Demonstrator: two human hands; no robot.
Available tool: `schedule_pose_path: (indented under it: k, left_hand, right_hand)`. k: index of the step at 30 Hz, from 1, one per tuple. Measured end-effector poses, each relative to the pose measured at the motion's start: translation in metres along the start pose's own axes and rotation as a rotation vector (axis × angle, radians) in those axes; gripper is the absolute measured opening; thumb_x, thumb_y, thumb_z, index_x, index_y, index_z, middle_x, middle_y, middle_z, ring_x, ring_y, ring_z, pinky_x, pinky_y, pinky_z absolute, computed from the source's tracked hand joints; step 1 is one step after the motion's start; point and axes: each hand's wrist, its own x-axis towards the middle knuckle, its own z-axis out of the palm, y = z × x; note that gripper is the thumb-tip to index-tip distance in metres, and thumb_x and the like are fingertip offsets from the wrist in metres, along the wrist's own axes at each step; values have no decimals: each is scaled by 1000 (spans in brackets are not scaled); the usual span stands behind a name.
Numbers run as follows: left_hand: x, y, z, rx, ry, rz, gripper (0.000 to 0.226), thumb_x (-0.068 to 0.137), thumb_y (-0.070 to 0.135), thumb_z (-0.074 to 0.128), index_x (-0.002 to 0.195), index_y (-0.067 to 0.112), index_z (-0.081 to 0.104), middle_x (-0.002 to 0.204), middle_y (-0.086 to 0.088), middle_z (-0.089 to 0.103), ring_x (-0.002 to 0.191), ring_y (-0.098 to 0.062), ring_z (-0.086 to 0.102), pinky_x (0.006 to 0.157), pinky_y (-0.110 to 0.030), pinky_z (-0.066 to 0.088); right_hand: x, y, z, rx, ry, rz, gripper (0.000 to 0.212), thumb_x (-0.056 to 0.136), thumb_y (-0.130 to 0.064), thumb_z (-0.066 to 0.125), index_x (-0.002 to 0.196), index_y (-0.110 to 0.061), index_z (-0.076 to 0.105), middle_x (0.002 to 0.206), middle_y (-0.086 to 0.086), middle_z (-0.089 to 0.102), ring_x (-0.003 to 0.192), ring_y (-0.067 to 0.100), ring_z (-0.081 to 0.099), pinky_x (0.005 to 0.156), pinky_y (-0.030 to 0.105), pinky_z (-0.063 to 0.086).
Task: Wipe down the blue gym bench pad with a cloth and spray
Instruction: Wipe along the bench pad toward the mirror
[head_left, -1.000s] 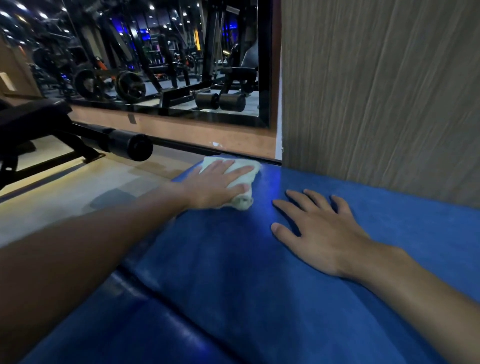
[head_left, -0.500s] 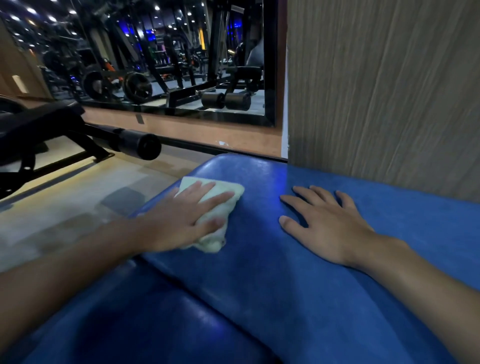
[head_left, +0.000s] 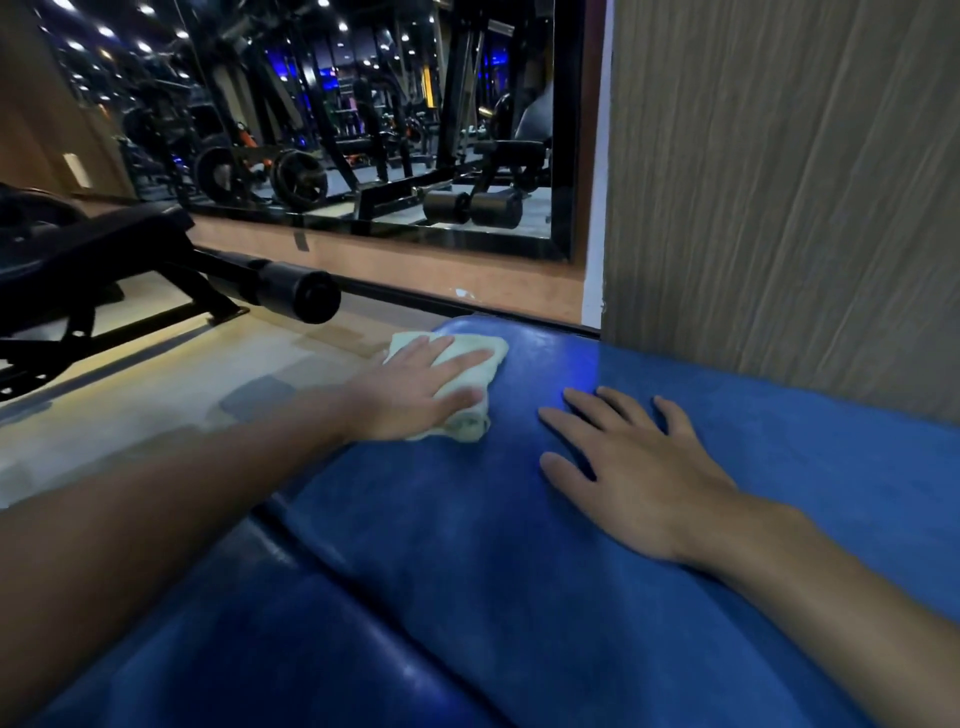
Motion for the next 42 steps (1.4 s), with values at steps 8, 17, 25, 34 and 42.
schedule_pose_path:
  k: [8,17,25,34,42]
  left_hand:
    - [105,7,-4,-117,49,-62,77,72,89,17,144,61,19,163,6,23,150,-23,18,119,-53,16]
    - [-24,0,0,-43,43,-42,57,98,65,25,152,53,10,165,7,8,151,-15,5,121,-43,10]
    - [-142,-8,-4,-18,9,-65,70,63,95,-9,129,76,-1,165,17,-4,151,-8,-8,121,-39,7]
    - [-11,2,-1,-63,18,-132,59,95,71,25,150,58,8,167,5,3,153,-19,-1,122,-49,6]
    - [75,34,-6,-42,16,-167,64,86,78,16,148,62,6,167,3,7,153,-25,2,117,-62,5]
  right_hand:
    - [1,3,3,33,59,-16,61,94,-63,14,152,-43,15,164,-13,8,151,12,-2,120,53,-1]
    - [-3,4,0,59,30,-11,60,97,-62,14,153,-42,15,164,-13,6,151,12,-3,120,52,-4]
    - [-6,-1,1,39,5,4,61,99,-60,12,156,-39,9,166,-10,1,152,13,-7,120,52,-6]
    - [-2,1,4,25,22,-1,62,97,-62,11,155,-41,8,165,-12,0,151,13,-8,120,53,-7]
    - [0,5,6,63,64,-23,60,96,-63,15,152,-43,15,164,-12,7,151,12,-5,120,53,-6]
